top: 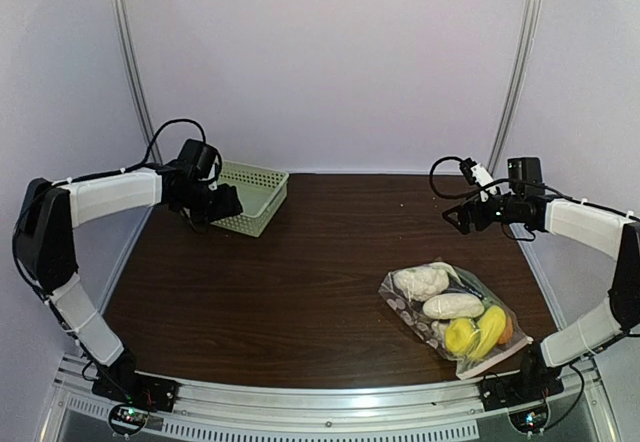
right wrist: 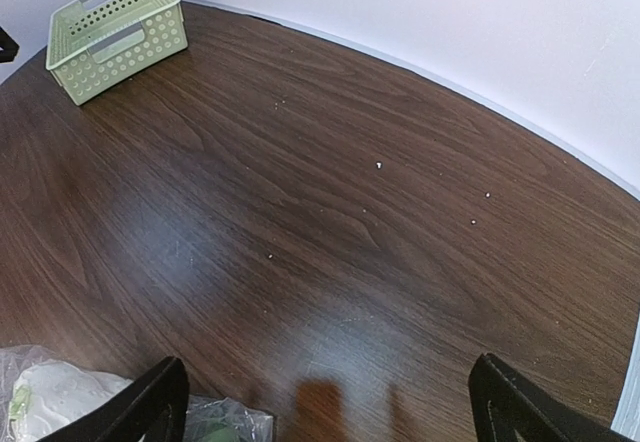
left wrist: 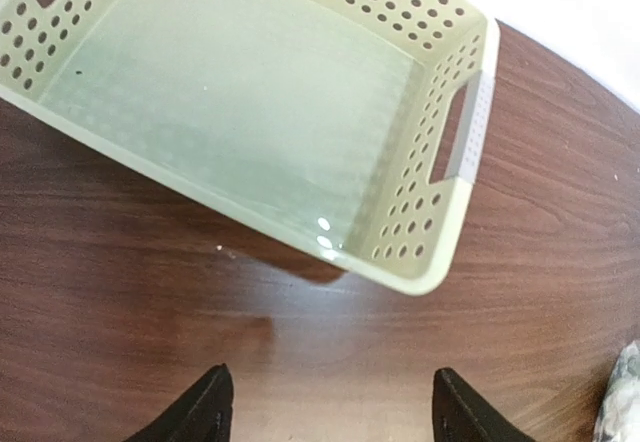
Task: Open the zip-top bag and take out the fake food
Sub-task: Move the bin to the center of the board.
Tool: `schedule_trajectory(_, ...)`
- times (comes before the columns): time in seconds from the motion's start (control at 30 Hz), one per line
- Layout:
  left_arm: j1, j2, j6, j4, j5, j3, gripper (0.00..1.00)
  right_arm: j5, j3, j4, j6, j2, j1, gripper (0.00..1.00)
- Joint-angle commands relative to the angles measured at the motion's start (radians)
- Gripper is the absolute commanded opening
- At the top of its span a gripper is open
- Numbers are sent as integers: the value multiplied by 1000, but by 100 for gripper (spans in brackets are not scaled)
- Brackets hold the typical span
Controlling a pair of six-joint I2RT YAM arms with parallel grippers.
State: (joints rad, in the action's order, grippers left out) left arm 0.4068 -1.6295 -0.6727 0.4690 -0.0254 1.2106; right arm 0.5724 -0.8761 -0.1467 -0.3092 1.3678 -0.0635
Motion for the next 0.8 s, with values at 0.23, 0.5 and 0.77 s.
schedule_trajectory(0.23,1,-196,-249,-205,-82,53,71,-5,-11,-10,-13,-14,-8,99)
schedule_trajectory(0.5,-22,-278,-238,-208,-70,90,69,0,-12,-14,-15,-3,-10,99)
schedule_trajectory(0.77,-30,-251,-101,-137,-17,86,60,9,-20,-30,-27,10,-14,98)
